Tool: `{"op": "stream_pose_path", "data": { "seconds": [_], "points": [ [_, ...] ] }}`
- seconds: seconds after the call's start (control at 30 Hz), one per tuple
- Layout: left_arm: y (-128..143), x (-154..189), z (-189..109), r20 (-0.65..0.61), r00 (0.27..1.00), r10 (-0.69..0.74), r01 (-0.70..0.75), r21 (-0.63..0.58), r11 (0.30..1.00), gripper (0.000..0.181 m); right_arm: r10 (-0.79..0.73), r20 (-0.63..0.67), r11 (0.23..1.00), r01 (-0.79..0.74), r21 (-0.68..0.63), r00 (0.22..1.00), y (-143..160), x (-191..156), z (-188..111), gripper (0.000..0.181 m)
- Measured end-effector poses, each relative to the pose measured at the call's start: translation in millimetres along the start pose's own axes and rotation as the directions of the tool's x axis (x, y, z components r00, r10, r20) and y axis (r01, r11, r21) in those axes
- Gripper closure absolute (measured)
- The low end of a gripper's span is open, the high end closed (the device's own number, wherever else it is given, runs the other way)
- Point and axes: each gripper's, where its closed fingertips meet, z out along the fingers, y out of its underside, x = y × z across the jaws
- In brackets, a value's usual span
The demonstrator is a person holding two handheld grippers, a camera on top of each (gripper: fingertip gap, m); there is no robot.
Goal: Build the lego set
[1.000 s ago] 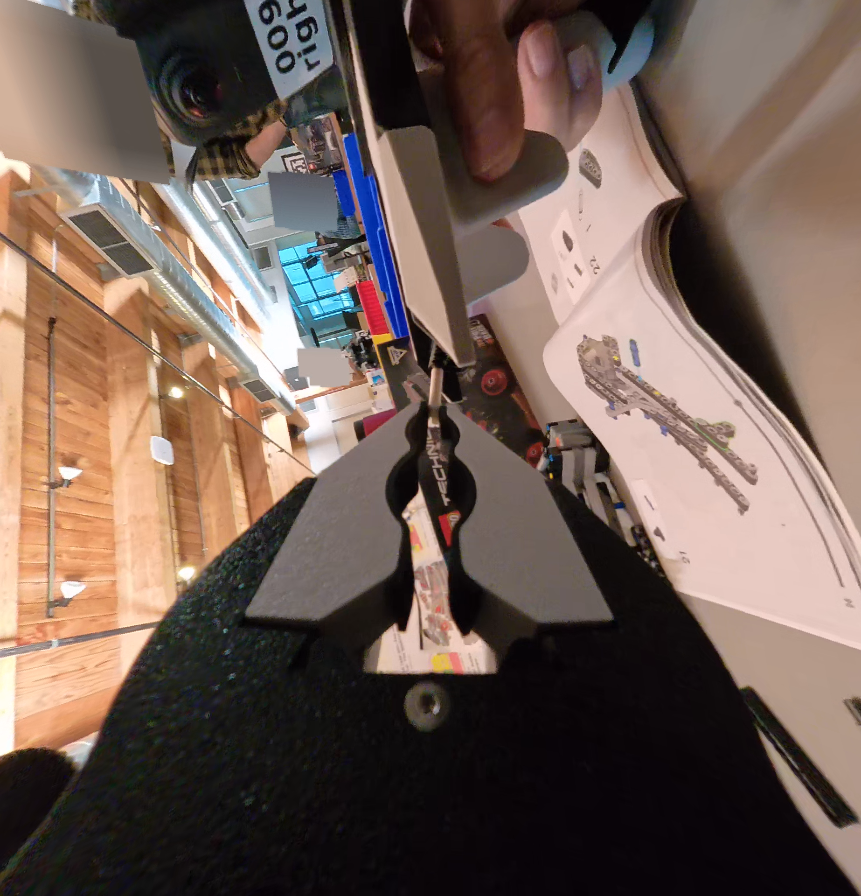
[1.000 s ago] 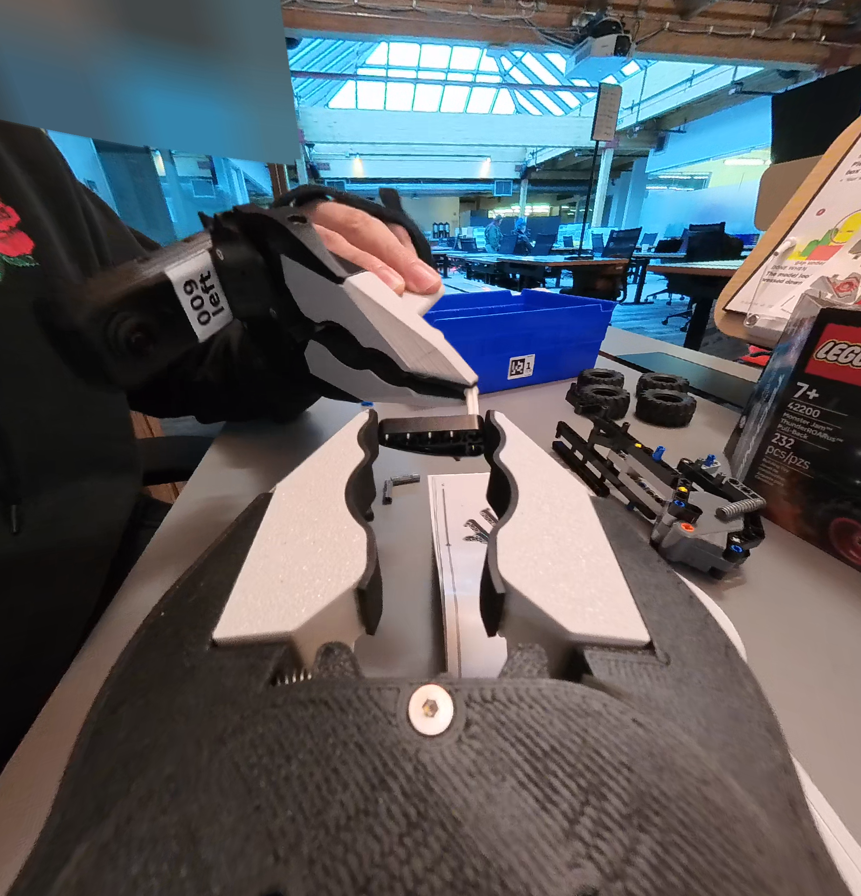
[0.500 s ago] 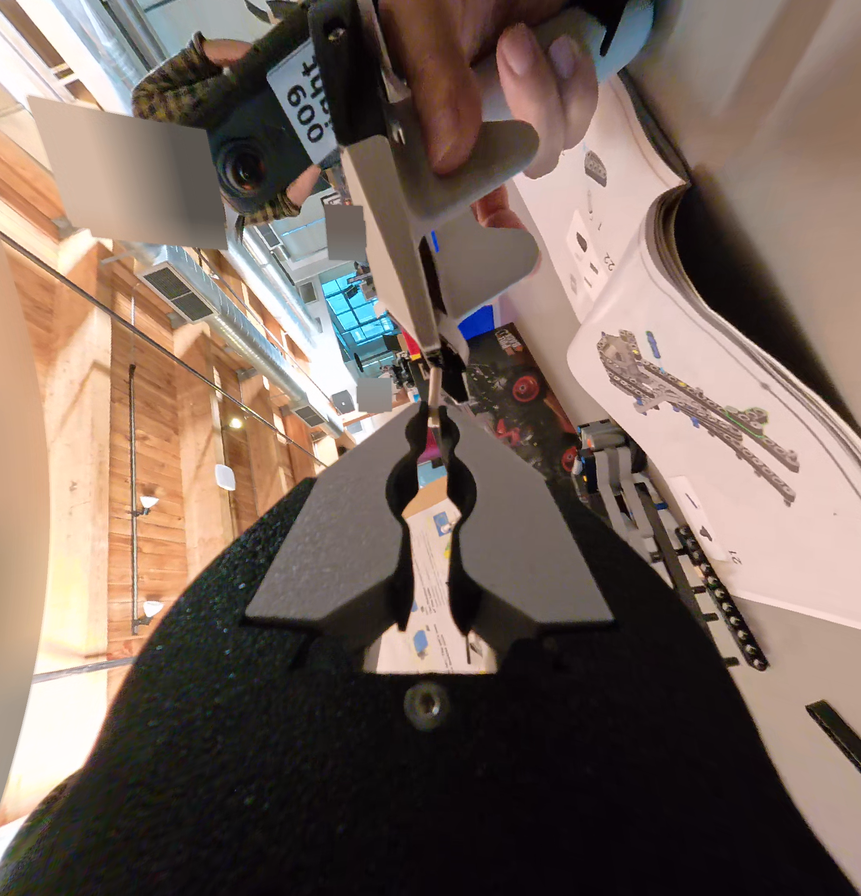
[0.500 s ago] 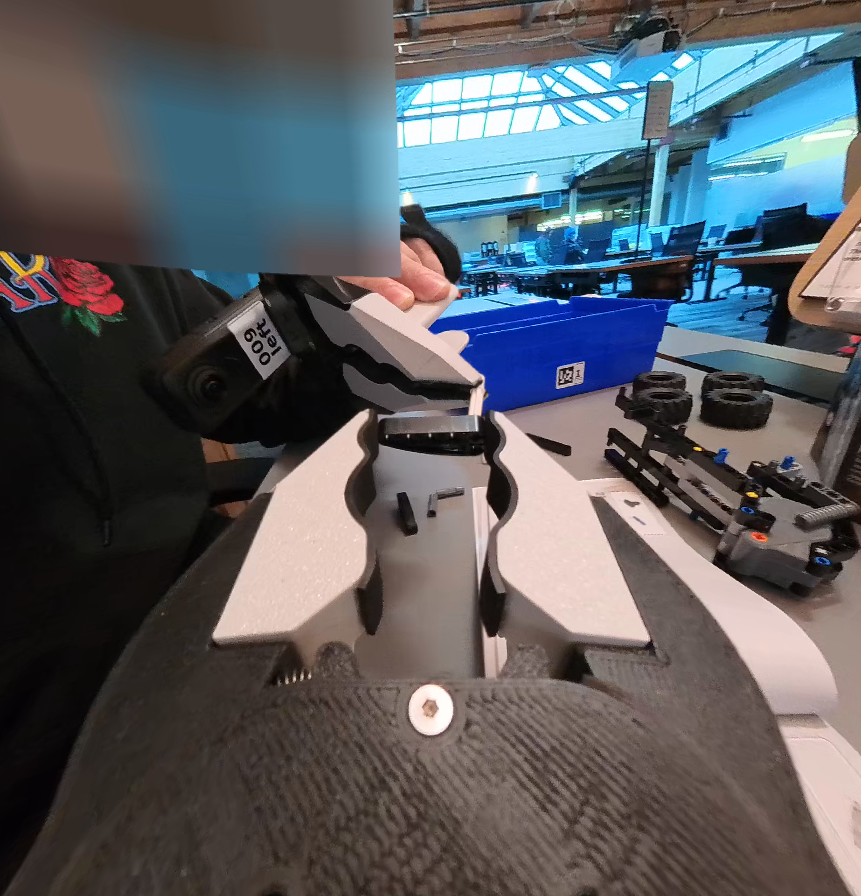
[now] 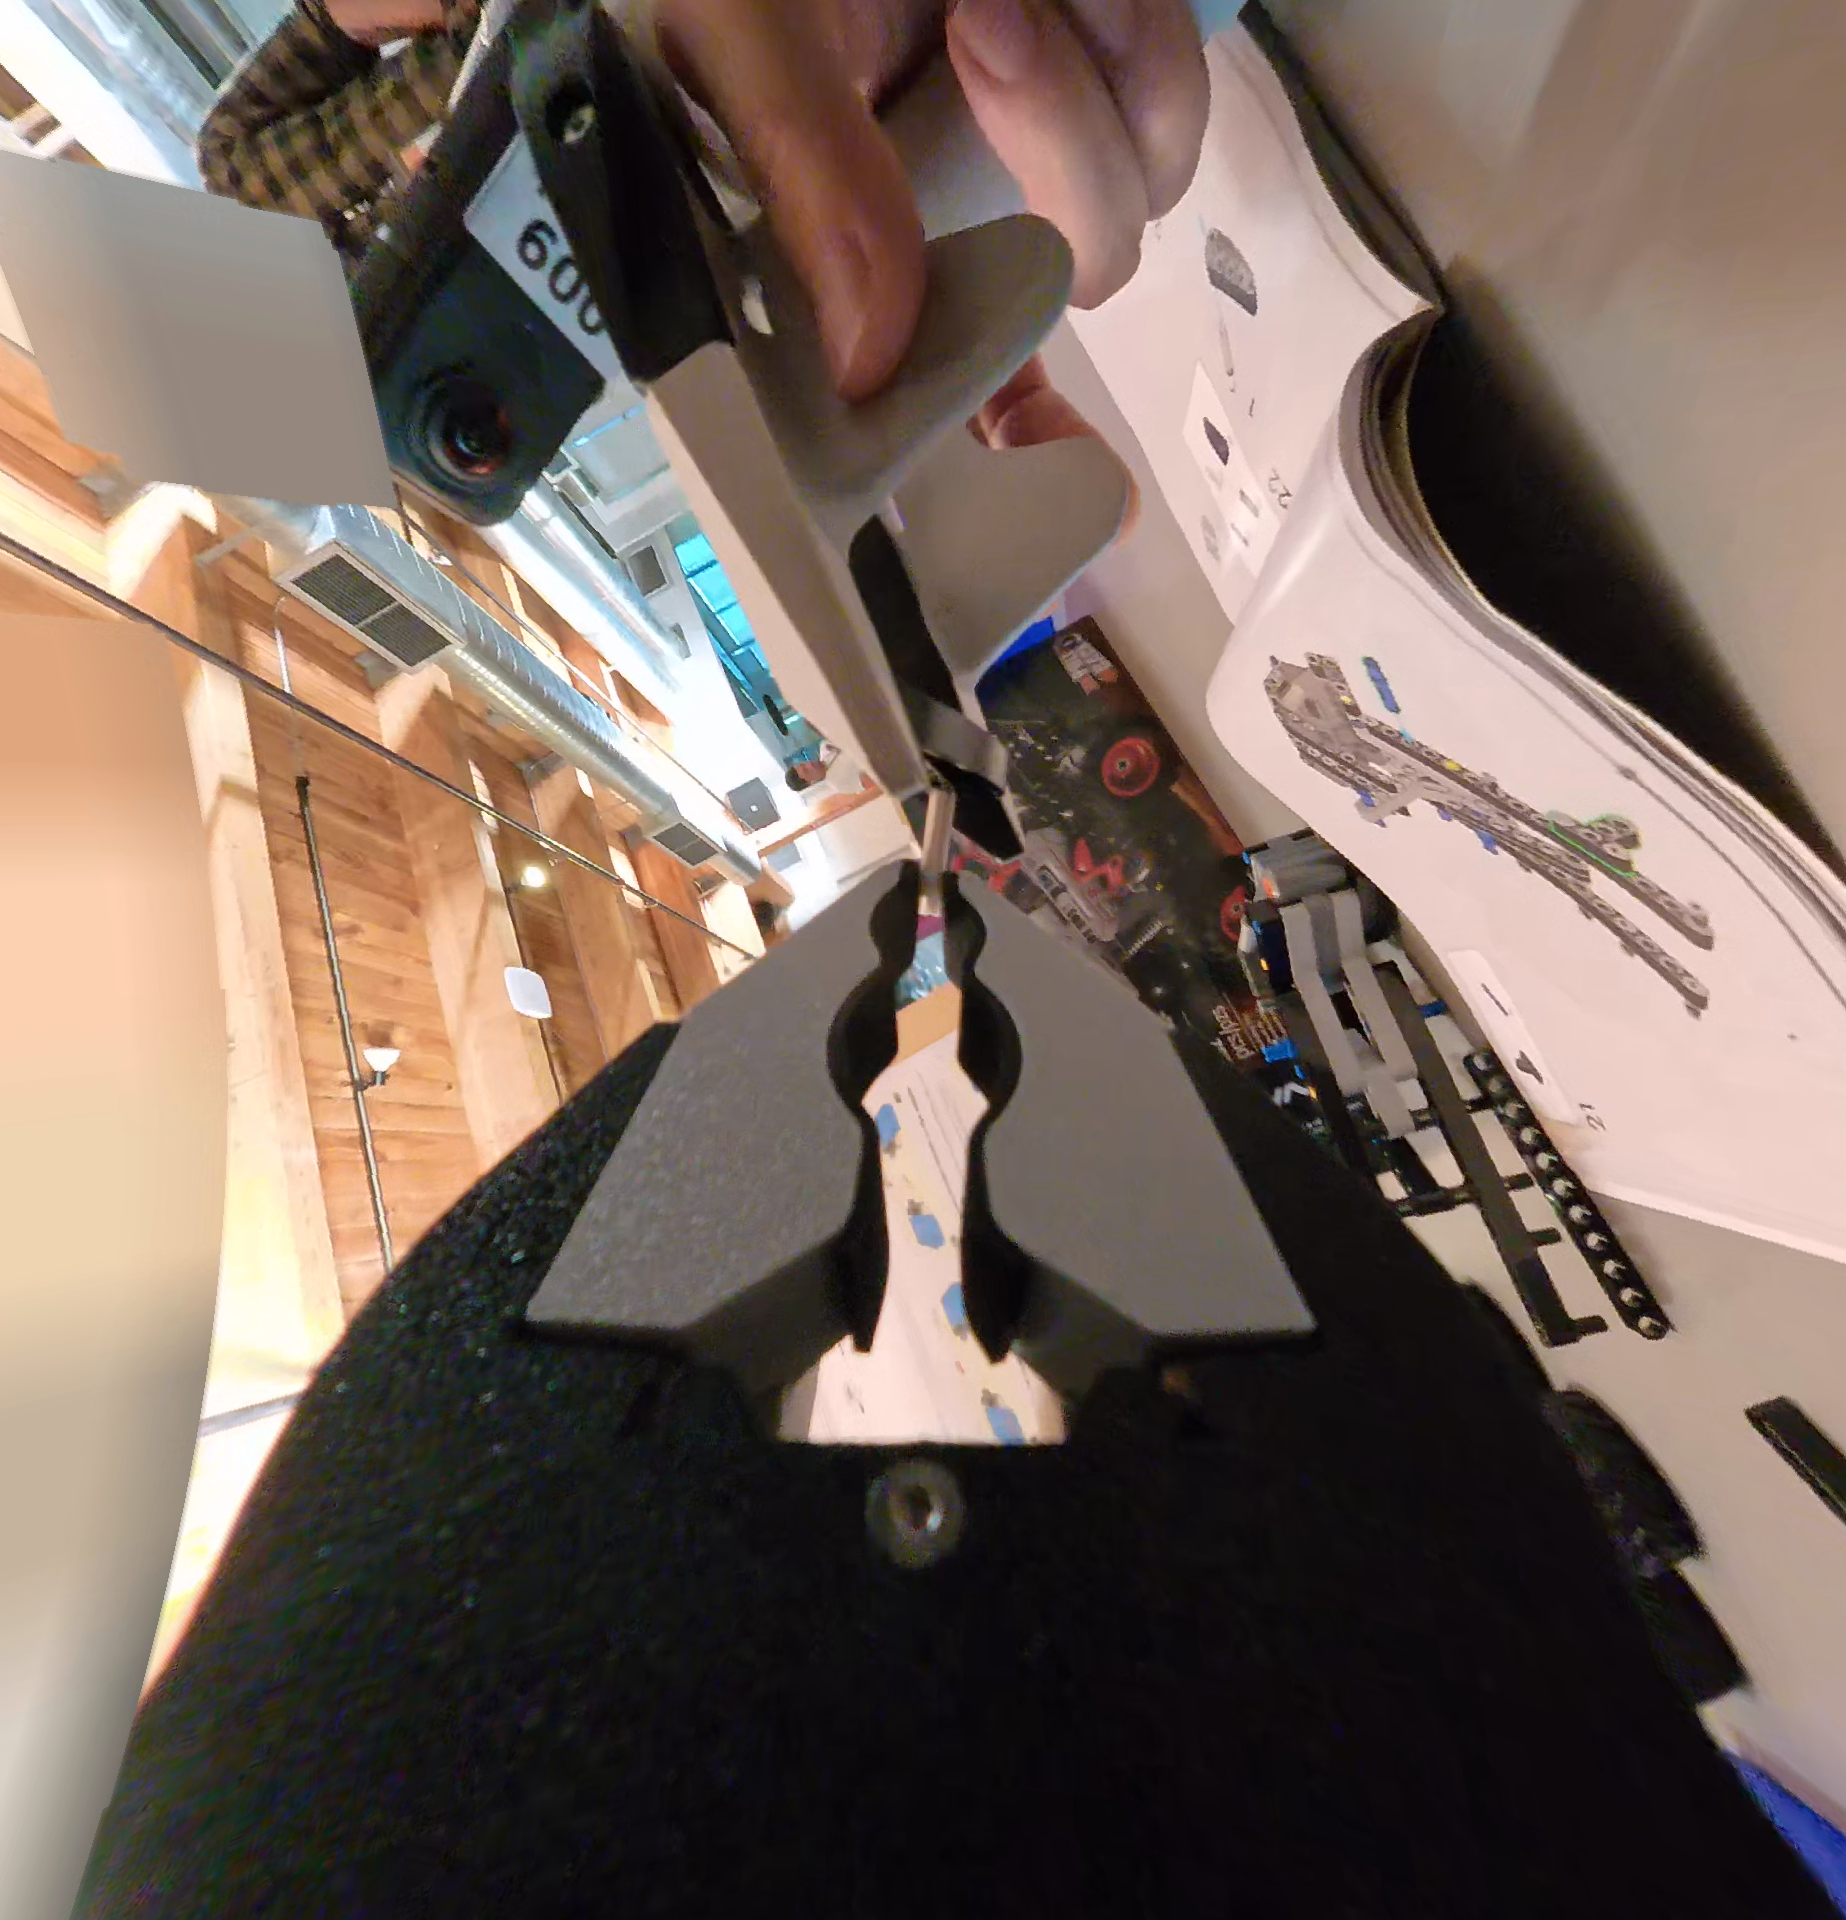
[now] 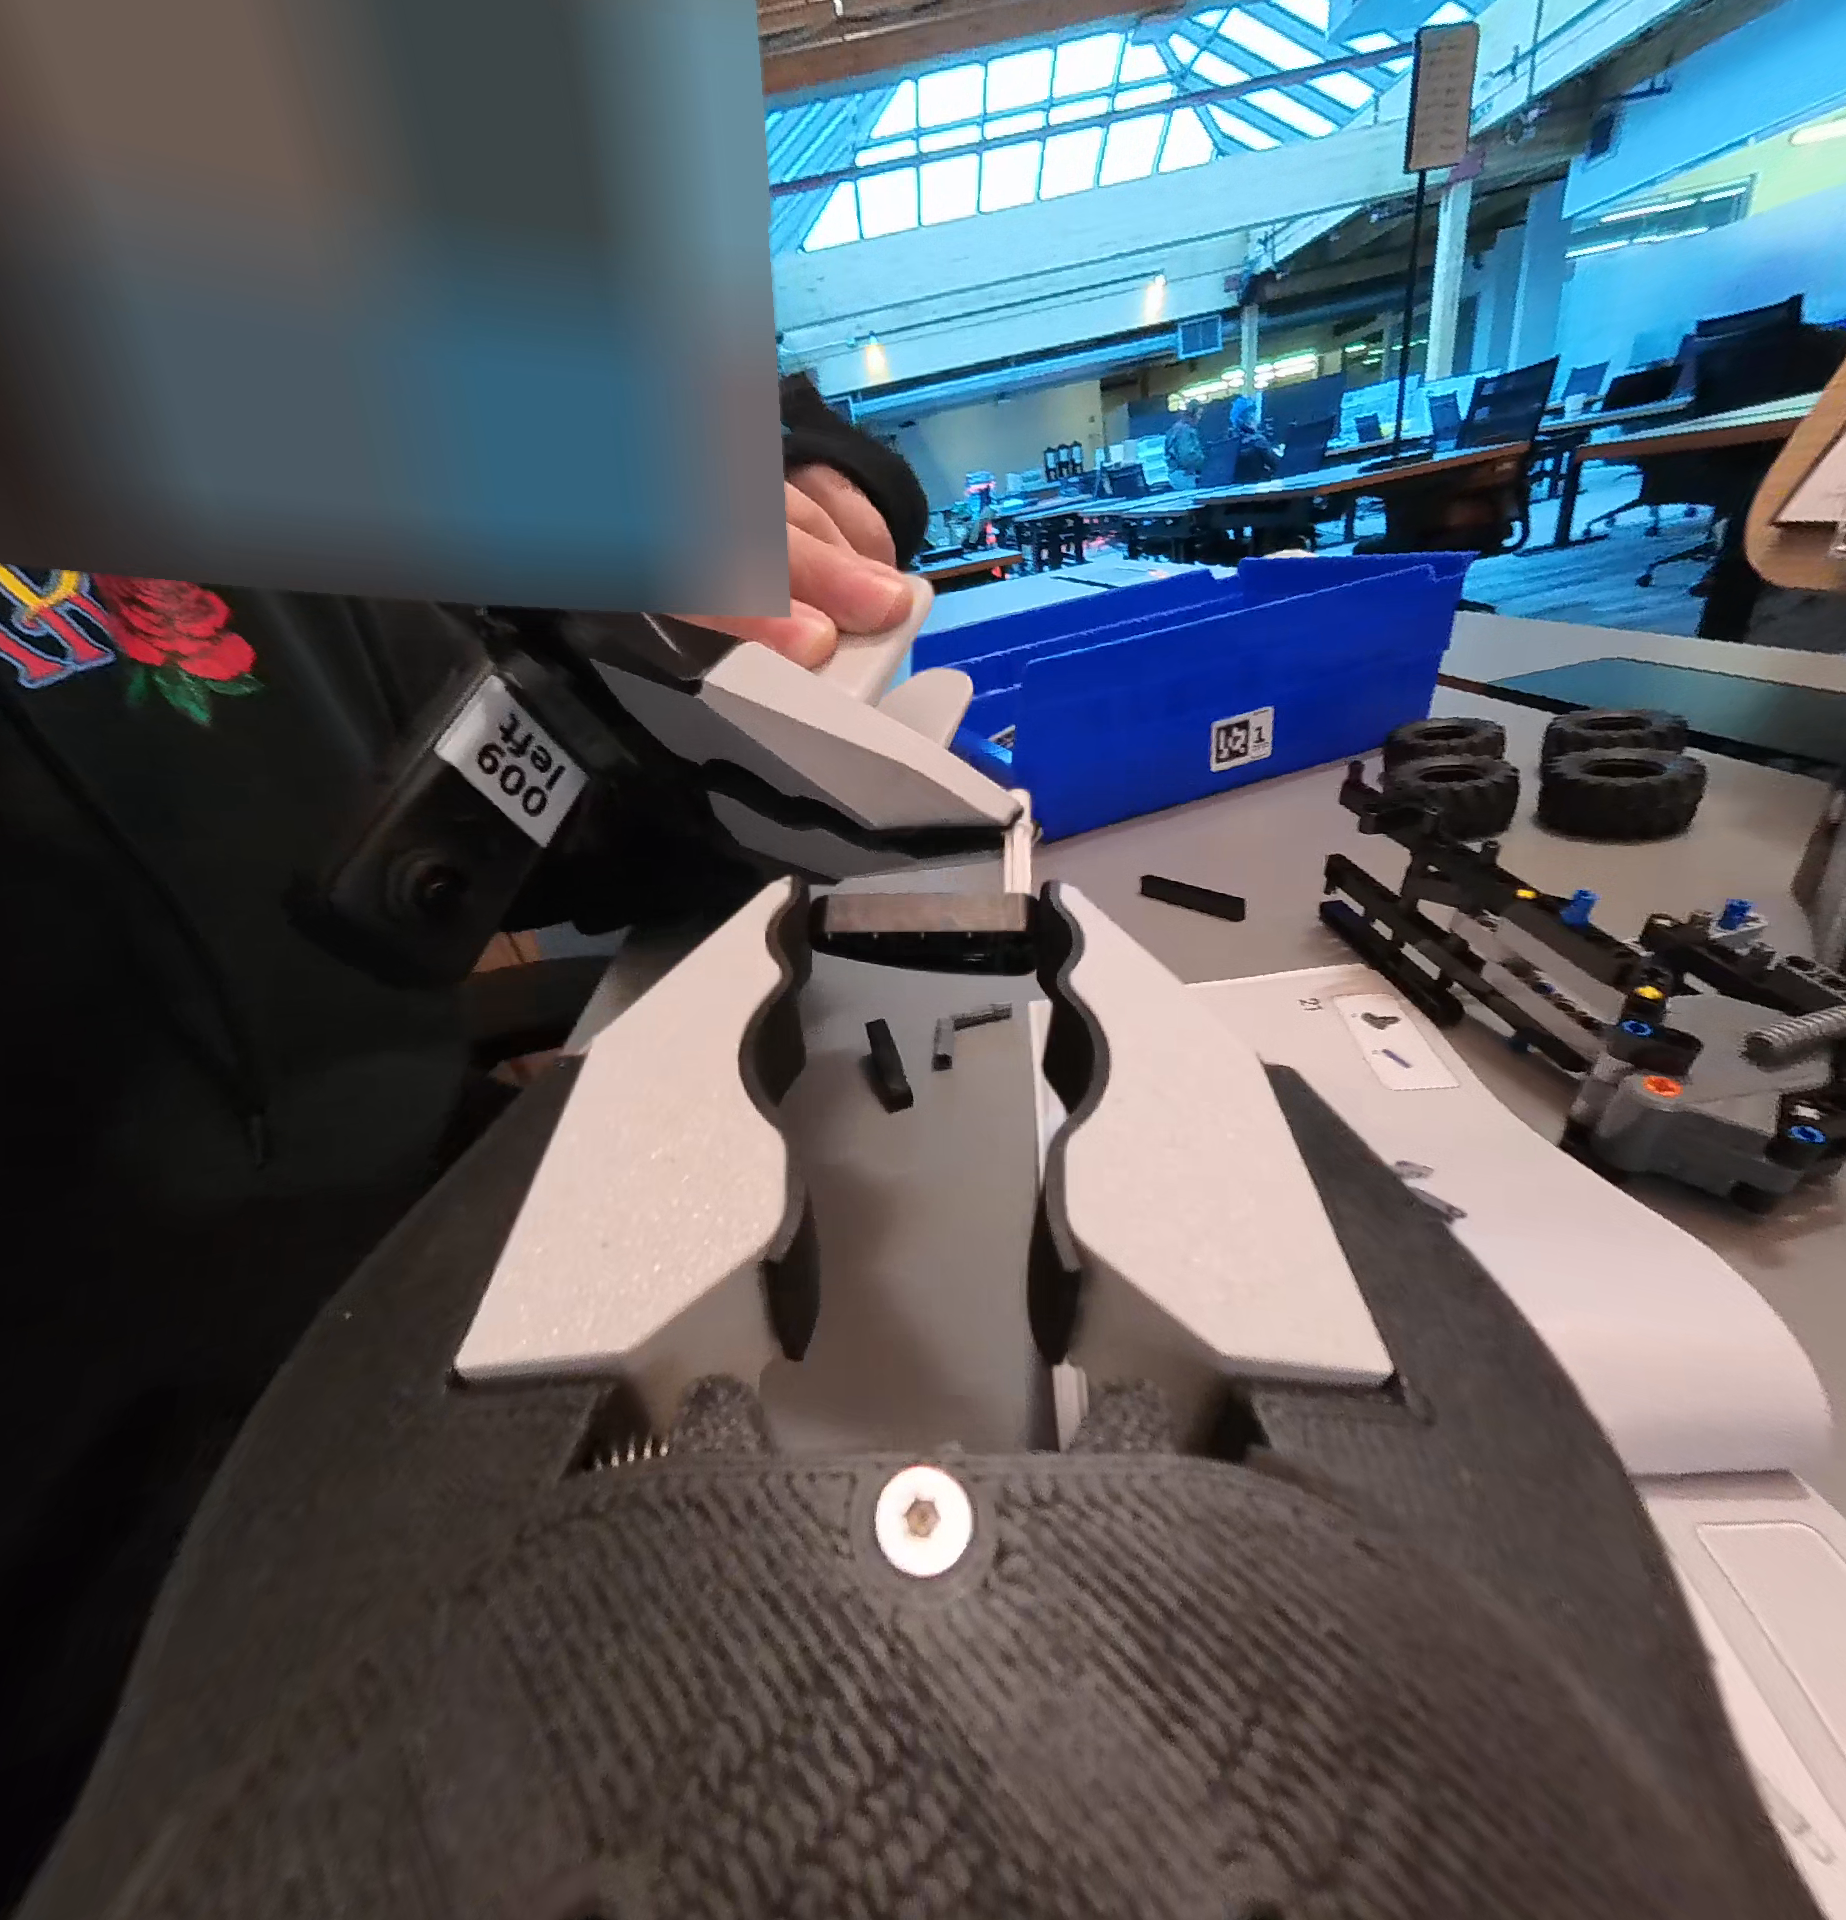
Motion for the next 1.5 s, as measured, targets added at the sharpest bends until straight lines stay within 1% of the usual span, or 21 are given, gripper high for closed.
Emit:
{"op": "stream_pose_path", "data": {
  "seconds": [0.2,0.33,0.4,0.57,0.67,0.73,0.8,0.83,0.87,0.9,0.93,0.97,1.0,1.07,1.13,1.17,1.23,1.3,1.4,1.43,1.5],
  "points": [
    [2.6,6.5,2.3,-0.067,0.991,-0.116,0.115,-0.018,0.993,0.180,-0.086,-0.074,0.995,0.082,-0.050,0.994,5.1,7.0,2.6,0.139],
    [3.8,10.9,2.7,-0.101,0.986,-0.132,0.129,-0.041,0.991,0.180,-0.155,-0.119,0.985,0.144,-0.094,0.981,9.4,11.1,4.8,0.139],
    [4.8,14.2,3.4,-0.138,0.969,-0.206,0.201,-0.046,0.978,0.180,-0.206,-0.152,0.974,0.188,-0.124,0.967,12.0,14.6,5.8,0.140],
    [7.3,25.4,4.1,-0.200,0.956,-0.213,0.195,-0.107,0.975,0.180,-0.379,-0.234,0.911,0.317,-0.263,0.896,24.6,26.2,10.1,0.139],
    [6.9,36.0,6.2,-0.252,0.930,-0.267,0.242,-0.126,0.962,0.181,-0.507,-0.263,0.833,0.388,-0.394,0.821,36.3,36.7,10.3,0.139],
    [5.3,43.4,8.1,-0.298,0.882,-0.365,0.341,-0.131,0.931,0.181,-0.581,-0.269,0.773,0.417,-0.477,0.768,43.8,44.0,8.6,0.139],
    [-3.1,45.2,9.9,-0.342,0.789,-0.510,0.509,-0.100,0.855,0.181,-0.631,-0.270,0.727,0.434,-0.532,0.727,48.4,50.4,5.5,0.139],
    [-20.0,42.3,8.3,-0.399,0.698,-0.595,0.637,-0.034,0.770,0.181,-0.619,-0.251,0.746,0.458,-0.484,0.744,44.4,42.1,12.6,0.139],
    [-31.5,38.4,7.4,-0.439,0.610,-0.660,0.731,-0.011,0.682,0.181,-0.585,-0.241,0.777,0.451,-0.438,0.774,40.8,34.3,20.4,0.139],
    [-20.7,42.9,11.4,-0.401,0.652,-0.643,0.682,-0.060,0.729,0.181,-0.596,-0.253,0.766,0.444,-0.465,0.762,43.0,38.2,21.4,0.139],
    [-9.2,50.5,11.4,-0.386,0.740,-0.551,0.564,-0.090,0.821,0.181,-0.633,-0.245,0.717,0.437,-0.543,0.734,53.7,47.6,16.1,0.139],
    [-8.0,55.9,6.8,-0.418,0.751,-0.512,0.525,-0.093,0.846,0.181,-0.648,-0.208,0.679,0.432,-0.594,0.733,65.4,50.6,11.0,0.139],
    [-13.0,56.9,1.0,-0.460,0.711,-0.532,0.565,-0.078,0.821,0.181,-0.647,-0.199,0.677,0.435,-0.594,0.736,65.6,47.8,8.5,0.139],
    [-23.1,55.9,-10.9,-0.551,0.608,-0.571,0.667,-0.036,0.744,0.181,-0.598,-0.215,0.742,0.432,-0.512,0.772,54.7,36.0,7.5,0.139],
    [-13.2,48.0,-10.6,-0.540,0.557,-0.631,0.734,-0.036,0.679,0.181,-0.602,-0.268,0.760,0.437,-0.481,0.752,46.5,39.8,-0.4,0.140],
    [-7.1,48.2,-9.7,-0.549,0.515,-0.659,0.761,-0.062,0.646,0.181,-0.612,-0.286,0.758,0.443,-0.478,0.738,44.0,42.9,-2.5,0.139],
    [10.1,43.1,-0.9,-0.490,0.471,-0.733,0.809,-0.090,0.580,0.181,-0.625,-0.297,0.749,0.446,-0.490,0.722,43.6,46.9,-3.9,0.139],
    [20.0,51.3,6.0,-0.463,0.416,-0.782,0.837,-0.141,0.529,0.181,-0.659,-0.315,0.728,0.473,-0.496,0.683,37.6,47.4,-9.1,0.139],
    [33.0,68.3,19.8,-0.384,0.334,-0.860,0.868,-0.231,0.440,0.181,-0.640,-0.373,0.754,0.456,-0.472,0.672,26.1,42.7,-26.6,0.139],
    [34.9,70.2,24.9,-0.364,0.285,-0.887,0.884,-0.258,0.390,0.179,-0.628,-0.399,0.766,0.441,-0.467,0.668,24.2,42.1,-36.3,0.139],
    [30.9,60.7,41.1,-0.349,0.128,-0.928,0.928,-0.287,0.236,0.170,-0.594,-0.447,0.794,0.399,-0.459,0.668,24.0,40.7,-58.7,0.139]
  ]
}}
